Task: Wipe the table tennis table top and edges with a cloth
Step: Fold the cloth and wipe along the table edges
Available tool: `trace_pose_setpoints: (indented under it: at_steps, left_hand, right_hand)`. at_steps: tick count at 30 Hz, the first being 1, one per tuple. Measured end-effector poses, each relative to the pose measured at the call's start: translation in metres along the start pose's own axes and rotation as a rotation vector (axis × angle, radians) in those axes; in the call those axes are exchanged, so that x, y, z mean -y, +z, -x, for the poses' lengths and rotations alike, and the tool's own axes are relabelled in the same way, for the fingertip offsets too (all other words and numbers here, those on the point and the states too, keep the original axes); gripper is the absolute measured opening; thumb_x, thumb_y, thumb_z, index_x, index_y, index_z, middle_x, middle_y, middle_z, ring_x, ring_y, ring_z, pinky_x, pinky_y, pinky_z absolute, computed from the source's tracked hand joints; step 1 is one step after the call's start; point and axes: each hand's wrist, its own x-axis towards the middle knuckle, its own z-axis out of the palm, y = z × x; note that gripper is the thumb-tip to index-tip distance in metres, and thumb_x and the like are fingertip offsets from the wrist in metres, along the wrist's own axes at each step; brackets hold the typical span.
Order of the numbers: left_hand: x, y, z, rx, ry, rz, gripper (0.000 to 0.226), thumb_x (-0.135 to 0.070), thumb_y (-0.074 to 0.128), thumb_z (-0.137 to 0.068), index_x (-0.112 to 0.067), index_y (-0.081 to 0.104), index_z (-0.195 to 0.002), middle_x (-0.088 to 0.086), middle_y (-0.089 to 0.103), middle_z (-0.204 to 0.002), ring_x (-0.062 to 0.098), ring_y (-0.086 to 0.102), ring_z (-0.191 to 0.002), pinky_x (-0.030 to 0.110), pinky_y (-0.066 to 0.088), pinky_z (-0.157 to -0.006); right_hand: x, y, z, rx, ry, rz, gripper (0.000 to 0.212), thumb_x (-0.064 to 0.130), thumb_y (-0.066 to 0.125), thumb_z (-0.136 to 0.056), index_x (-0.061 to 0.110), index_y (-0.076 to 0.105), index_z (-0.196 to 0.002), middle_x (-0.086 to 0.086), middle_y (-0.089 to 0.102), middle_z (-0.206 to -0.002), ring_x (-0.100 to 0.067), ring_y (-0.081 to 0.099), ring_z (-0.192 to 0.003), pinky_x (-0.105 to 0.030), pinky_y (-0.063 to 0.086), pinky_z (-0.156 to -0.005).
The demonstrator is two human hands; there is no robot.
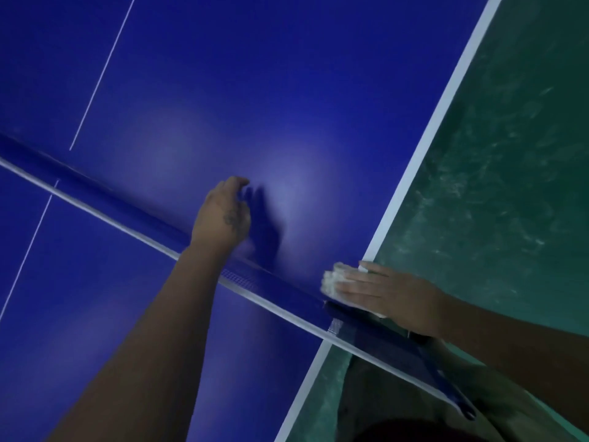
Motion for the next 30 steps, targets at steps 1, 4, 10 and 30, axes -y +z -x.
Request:
trace_pose_setpoints:
  at_steps: [1, 4, 10, 30]
  left_hand:
    - [-0.007, 0.008, -0.005, 0.018, 0.044, 0.006, 0.045, -0.021, 0.051, -0.101, -0.011, 0.06, -0.144, 0.016, 0.065, -0.136, 0.042, 0.063, -0.122, 0.057, 0.054, -0.102]
    - [-0.041, 0.04, -0.02, 0.068, 0.126, 0.009, 0.043, -0.016, 0.058, -0.105, -0.008, 0.057, -0.147, 0.018, 0.06, -0.141, 0.04, 0.059, -0.126, 0.052, 0.051, -0.108]
    - [-0.107, 0.108, -0.031, -0.002, 0.324, 0.012, 0.053, -0.026, 0.056, -0.111, -0.013, 0.046, -0.161, 0.006, 0.034, -0.174, 0.026, 0.021, -0.165, 0.042, 0.023, -0.133]
    - [-0.109, 0.169, -0.041, -0.385, 0.491, -0.145, 0.056, -0.027, 0.051, -0.111, -0.014, 0.043, -0.165, 0.009, 0.031, -0.176, 0.031, 0.022, -0.166, 0.054, 0.021, -0.133]
  right_hand:
    - [-0.001, 0.003, 0.017, -0.026, 0.052, -0.058, 0.077, 0.007, 0.038, -0.089, 0.015, 0.038, -0.165, -0.002, 0.031, -0.174, -0.027, 0.024, -0.162, -0.045, 0.022, -0.13]
    - [0.011, 0.005, 0.051, -0.171, 0.411, -0.357, 0.078, 0.001, 0.048, -0.083, 0.022, 0.05, -0.159, 0.003, 0.051, -0.162, -0.018, 0.05, -0.148, -0.038, 0.039, -0.12]
    - [0.037, -0.011, 0.019, -0.412, 1.303, -1.338, 0.045, 0.018, 0.057, -0.108, 0.033, 0.06, -0.15, 0.013, 0.07, -0.132, -0.008, 0.066, -0.116, -0.025, 0.05, -0.098]
    - [0.059, -0.008, -0.051, -0.809, 1.546, -2.06, 0.052, 0.032, 0.046, -0.116, 0.03, 0.027, -0.164, 0.017, 0.052, -0.144, 0.008, 0.051, -0.125, -0.017, 0.037, -0.119]
